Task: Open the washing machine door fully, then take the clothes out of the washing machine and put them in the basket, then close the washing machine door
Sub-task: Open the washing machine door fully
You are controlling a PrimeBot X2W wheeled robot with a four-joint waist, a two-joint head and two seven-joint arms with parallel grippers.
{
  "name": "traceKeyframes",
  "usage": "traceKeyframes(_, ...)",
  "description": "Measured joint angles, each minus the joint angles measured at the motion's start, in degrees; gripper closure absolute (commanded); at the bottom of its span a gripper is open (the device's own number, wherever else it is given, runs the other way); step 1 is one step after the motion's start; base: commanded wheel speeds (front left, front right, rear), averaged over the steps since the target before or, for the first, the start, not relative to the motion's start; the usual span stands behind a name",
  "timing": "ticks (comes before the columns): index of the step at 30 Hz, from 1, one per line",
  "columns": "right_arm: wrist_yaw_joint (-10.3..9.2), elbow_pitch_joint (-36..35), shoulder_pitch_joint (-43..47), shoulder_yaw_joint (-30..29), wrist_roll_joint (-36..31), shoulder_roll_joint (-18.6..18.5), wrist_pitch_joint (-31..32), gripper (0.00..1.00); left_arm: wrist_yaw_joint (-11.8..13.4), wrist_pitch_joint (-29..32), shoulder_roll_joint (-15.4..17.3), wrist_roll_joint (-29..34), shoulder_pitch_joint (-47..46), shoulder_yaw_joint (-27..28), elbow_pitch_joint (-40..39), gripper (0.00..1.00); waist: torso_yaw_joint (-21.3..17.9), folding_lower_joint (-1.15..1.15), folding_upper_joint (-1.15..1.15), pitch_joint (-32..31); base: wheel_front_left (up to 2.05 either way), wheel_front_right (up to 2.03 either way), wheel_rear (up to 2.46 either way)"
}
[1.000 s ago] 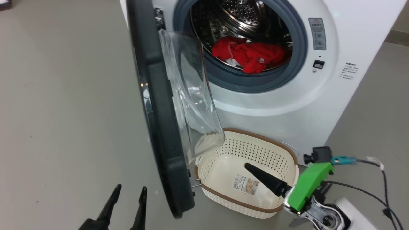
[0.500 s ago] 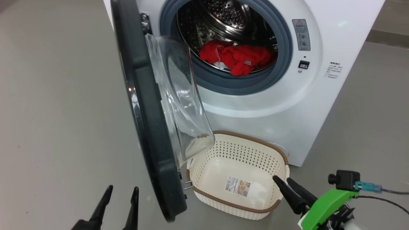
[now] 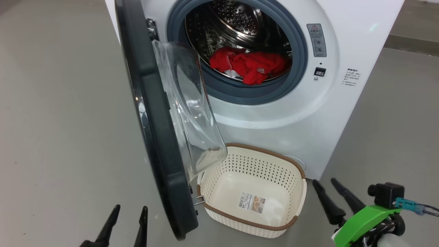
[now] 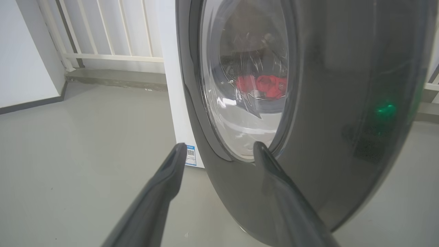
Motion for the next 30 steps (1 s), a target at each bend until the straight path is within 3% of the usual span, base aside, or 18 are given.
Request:
traceKeyframes(16, 0.00, -10.7, 9.1, -19.2, -26.6, 9.4, -0.1, 0.00, 0.0, 0.0, 0.0, 0.0, 0.0, 0.0, 0.1, 0.00, 0.3, 0.00, 0.00, 0.3, 0.00, 0.00, 0.00)
traceKeyframes(23, 0.00, -13.4, 11.2, -23.1, -31.1, 11.7, -0.3, 0.00, 0.0, 0.0, 0.0, 0.0, 0.0, 0.0, 0.0, 0.00, 0.5, 0.00, 0.00, 0.3, 0.00, 0.00, 0.00)
traceKeyframes(30, 0.00, -10.4, 13.6, -23.3, -32.9, 12.5, -0.4, 0.00, 0.0, 0.0, 0.0, -0.2, 0.0, -0.1, 0.0, 0.00, 0.7, 0.00, 0.00, 0.5, 0.00, 0.00, 0.00)
